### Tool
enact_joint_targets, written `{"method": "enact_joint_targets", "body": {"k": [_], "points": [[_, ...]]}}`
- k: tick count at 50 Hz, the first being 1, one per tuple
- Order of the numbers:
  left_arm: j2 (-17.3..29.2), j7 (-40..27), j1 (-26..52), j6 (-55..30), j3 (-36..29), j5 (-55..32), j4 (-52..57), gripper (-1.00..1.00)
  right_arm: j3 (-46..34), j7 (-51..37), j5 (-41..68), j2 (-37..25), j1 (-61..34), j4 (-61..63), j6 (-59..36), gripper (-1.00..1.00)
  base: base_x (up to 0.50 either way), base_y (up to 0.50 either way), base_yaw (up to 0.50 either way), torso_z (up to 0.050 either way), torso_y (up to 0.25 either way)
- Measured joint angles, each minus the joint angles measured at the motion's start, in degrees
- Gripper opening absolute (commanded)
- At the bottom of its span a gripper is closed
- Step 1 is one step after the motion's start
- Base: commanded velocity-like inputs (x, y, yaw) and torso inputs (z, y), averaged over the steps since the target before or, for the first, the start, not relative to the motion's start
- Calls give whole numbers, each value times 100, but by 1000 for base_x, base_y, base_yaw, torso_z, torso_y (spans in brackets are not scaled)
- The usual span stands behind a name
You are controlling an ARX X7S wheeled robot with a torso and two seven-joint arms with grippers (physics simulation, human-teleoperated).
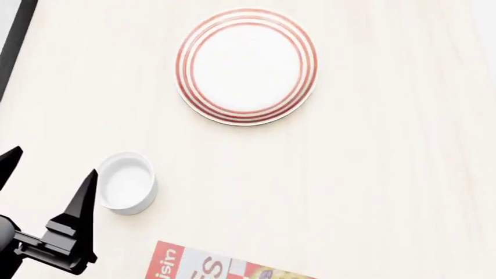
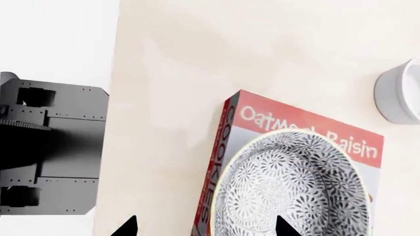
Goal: Pick the akita bowl on the cookies box and place it on the plate.
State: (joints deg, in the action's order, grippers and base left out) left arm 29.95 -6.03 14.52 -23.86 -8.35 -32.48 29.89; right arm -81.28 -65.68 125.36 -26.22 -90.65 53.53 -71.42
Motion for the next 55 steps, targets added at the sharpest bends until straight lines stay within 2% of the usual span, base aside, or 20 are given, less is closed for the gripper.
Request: {"method": "enact_joint_targets", "body": {"k": [14, 35, 36, 55], "points": [[12, -13, -1, -1, -22, -12, 11, 100, 55, 147, -103, -202, -60, -78, -174, 100, 0, 0, 0, 0, 0], [46, -20, -23, 20, -32, -35, 30, 100, 24, 306, -409, -124, 151, -74, -322, 100, 0, 0, 0, 0, 0], [47, -20, -24, 21, -32, -36, 30, 100, 30, 321, -433, -125, 162, -75, -335, -100, 0, 0, 0, 0, 0], [68, -33, -33, 27, -50, -58, 46, 100, 168, 566, -689, -195, 195, -32, -500, -100, 0, 0, 0, 0, 0]]}}
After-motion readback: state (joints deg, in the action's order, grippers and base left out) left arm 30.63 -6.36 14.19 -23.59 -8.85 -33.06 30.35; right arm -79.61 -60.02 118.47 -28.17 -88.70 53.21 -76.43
